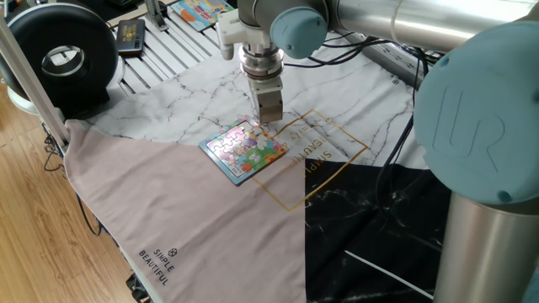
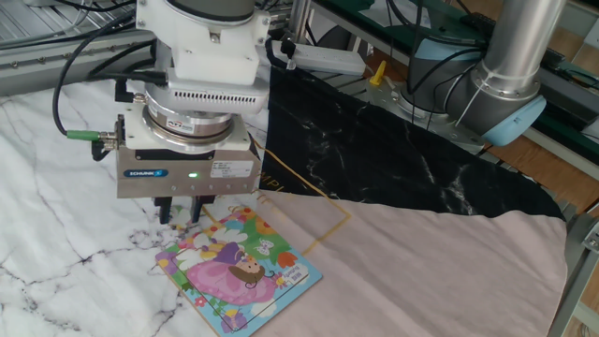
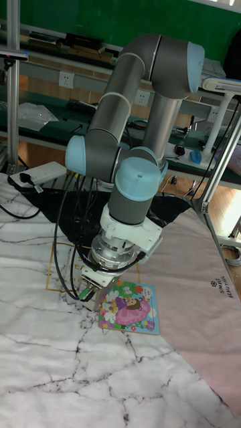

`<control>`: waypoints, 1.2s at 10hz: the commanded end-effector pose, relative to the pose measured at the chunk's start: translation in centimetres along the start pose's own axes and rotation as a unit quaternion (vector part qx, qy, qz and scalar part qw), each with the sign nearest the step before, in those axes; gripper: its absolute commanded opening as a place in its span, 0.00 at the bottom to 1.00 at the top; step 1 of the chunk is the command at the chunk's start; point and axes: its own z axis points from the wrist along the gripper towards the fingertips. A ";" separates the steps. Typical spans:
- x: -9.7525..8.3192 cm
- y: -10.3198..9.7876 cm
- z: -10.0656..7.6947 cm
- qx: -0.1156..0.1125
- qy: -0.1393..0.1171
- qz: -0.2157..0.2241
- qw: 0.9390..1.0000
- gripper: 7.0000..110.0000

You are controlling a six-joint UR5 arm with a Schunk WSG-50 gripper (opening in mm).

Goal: Assemble one piece of a puzzle

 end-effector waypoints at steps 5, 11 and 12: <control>-4.3 0.5 0.4 0.005 -0.042 0.001 0.999 0.00; -6.1 1.1 0.6 0.003 -0.052 -0.009 0.999 0.00; -6.2 1.1 0.6 0.003 -0.052 -0.010 0.999 0.00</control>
